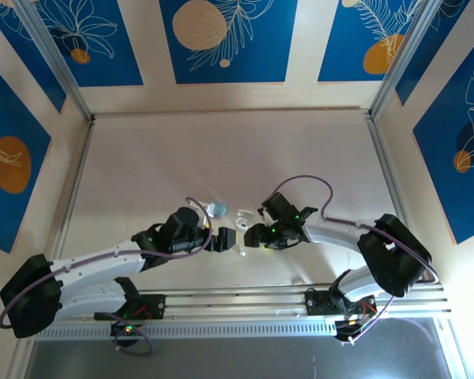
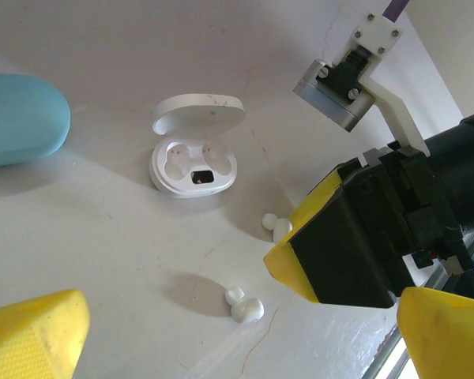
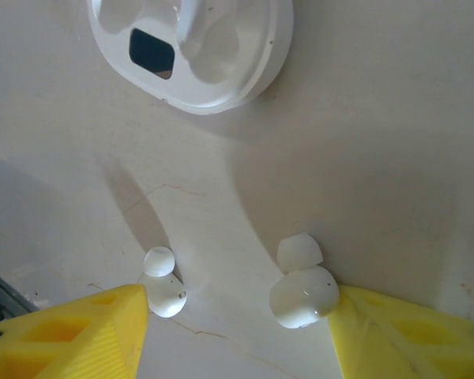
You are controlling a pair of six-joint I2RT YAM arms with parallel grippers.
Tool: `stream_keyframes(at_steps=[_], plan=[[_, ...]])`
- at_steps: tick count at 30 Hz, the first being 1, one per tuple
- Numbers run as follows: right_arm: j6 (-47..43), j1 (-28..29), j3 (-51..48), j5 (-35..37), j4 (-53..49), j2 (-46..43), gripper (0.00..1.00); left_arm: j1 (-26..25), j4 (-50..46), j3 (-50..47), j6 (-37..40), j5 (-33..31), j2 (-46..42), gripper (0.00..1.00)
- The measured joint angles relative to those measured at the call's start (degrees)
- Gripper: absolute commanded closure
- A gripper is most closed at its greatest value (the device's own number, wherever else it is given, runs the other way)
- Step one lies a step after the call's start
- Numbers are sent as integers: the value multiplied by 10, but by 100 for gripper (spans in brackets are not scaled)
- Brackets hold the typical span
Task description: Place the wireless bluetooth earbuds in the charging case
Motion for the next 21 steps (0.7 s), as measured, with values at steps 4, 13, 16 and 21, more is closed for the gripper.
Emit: stream_keyframes(at_steps=[4,13,16,21], plan=[[9,28,1,2,7,0,38,7,-1,-3,0,-1,-9,0],[16,46,1,11,-29,-28,39,19,-6,-12,0,-2,-31,0],[6,46,5,35,-62,-54,42,26,-11,-16,0,-2,-38,0],[-31,50,44,100,-116,-68,47,43,-20,-19,5,-2,-52,0]])
